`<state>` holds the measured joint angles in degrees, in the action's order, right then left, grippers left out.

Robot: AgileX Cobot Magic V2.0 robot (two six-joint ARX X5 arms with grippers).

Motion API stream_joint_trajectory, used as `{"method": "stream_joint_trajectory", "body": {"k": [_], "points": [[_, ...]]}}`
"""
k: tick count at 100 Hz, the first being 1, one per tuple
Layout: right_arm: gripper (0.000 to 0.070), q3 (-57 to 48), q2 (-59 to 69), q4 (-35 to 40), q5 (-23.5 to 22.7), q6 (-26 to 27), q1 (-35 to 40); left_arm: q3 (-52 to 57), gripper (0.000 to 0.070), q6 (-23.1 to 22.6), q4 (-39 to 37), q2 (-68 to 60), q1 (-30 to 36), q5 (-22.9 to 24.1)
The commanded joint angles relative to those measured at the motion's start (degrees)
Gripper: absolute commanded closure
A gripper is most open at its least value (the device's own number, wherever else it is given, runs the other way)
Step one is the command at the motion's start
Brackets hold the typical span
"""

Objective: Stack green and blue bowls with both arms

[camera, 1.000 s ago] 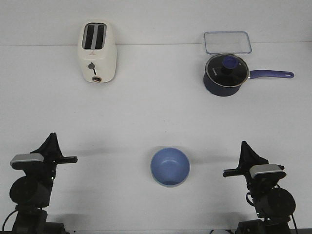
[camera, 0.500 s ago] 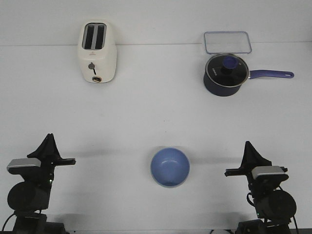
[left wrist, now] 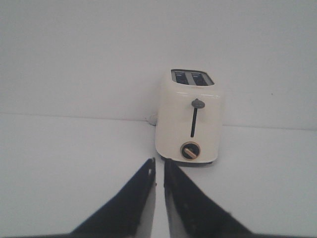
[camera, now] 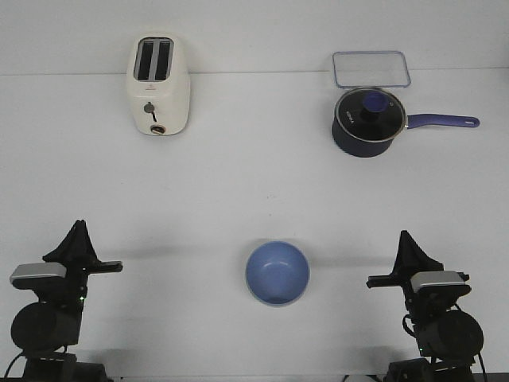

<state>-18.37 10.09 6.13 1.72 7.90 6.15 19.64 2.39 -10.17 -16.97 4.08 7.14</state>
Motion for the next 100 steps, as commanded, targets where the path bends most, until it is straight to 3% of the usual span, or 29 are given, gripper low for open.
{"method": "stream_joint_trajectory", "body": {"k": [1, 15, 44, 100], "points": [[0.0700, -0.3, 0.0, -0.5, 0.2, -0.2, 0.0, -2.6, 0.0685, -1.0, -0.2, 2.0, -0.5, -1.7], [0.0700, -0.3, 0.0, -0.5, 0.2, -0.2, 0.0, -9.2, 0.0685, -3.5, 0.2, 6.9, -2.0, -7.7], [0.0700, -0.3, 0.0, -0.5, 0.2, -0.2, 0.0, -17.5, 0.0685, -3.5, 3.9, 17.1, -4.5, -6.7], [0.0700, -0.4, 0.0, -0.5, 0.2, -0.3, 0.0, -18.8, 0.0685, -3.3, 4.5, 16.7, -4.4, -5.6]]}}
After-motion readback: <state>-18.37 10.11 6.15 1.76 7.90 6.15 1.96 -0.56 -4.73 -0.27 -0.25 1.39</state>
